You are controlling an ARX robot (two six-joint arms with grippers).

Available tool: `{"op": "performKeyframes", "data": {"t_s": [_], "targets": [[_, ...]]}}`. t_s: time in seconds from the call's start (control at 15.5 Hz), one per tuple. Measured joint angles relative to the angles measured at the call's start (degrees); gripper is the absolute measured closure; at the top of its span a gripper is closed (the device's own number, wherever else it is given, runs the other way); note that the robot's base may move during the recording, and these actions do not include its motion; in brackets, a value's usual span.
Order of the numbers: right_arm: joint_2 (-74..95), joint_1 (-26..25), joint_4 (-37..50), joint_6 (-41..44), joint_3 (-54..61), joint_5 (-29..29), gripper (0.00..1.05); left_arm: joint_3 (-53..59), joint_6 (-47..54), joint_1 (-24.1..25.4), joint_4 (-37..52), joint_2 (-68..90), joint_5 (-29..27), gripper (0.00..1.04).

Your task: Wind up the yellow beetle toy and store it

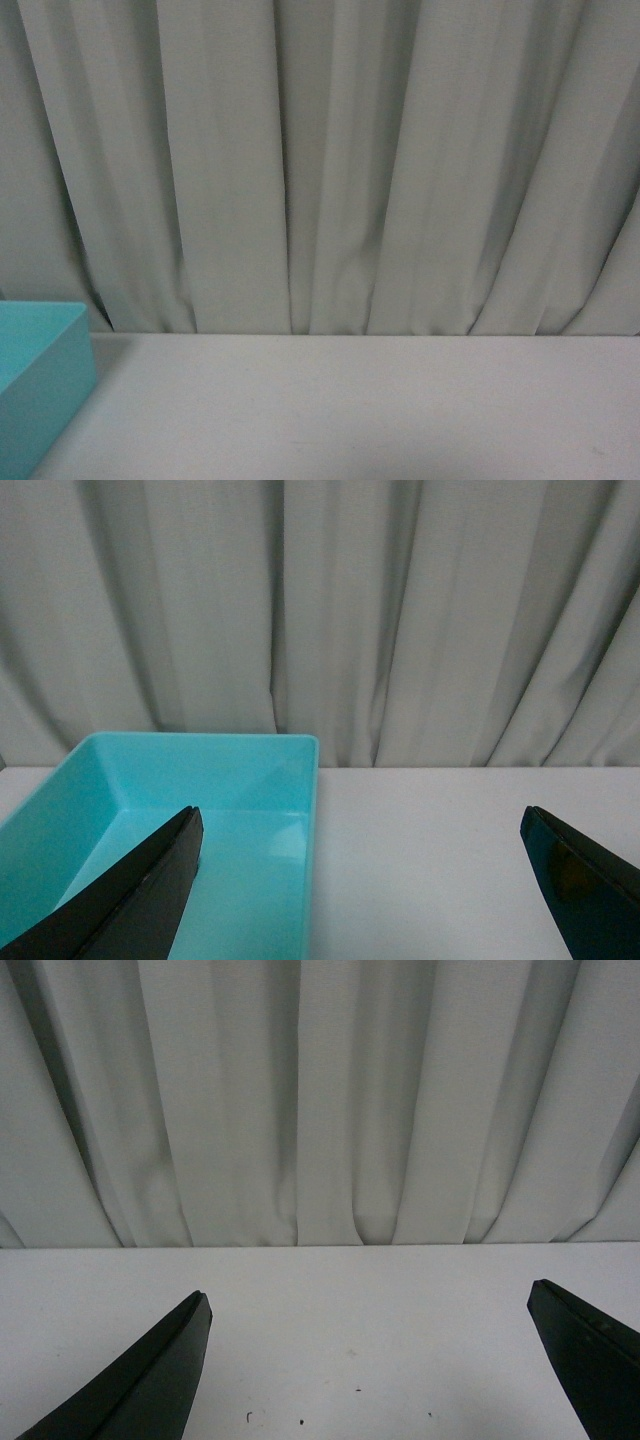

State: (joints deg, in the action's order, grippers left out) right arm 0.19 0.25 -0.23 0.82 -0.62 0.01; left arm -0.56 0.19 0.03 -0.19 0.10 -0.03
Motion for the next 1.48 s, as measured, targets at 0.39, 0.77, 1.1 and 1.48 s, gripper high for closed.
{"op": "performKeyframes", "data": {"t_s": [0.39, 0.77, 1.1, 1.48], "targets": [[0.02, 0.0, -0.02, 0.0, 0.0, 0.0, 0.07, 0.0, 0.0, 0.0, -0.02, 0.02, 0.0, 0.07], [0.02, 0.0, -0.04, 0.02, 0.0, 0.0, 0.07, 0.0, 0.0, 0.0, 0.0, 0.02, 0.0, 0.07], [0.02, 0.0, 0.0, 0.0, 0.0, 0.0, 0.07, 0.0, 0.0, 0.0, -0.04, 0.02, 0.0, 0.07], [-0.02, 0.0, 0.02, 0.0, 0.0, 0.0, 0.07, 0.0, 0.0, 0.0, 0.02, 0.02, 0.0, 0.07]]}}
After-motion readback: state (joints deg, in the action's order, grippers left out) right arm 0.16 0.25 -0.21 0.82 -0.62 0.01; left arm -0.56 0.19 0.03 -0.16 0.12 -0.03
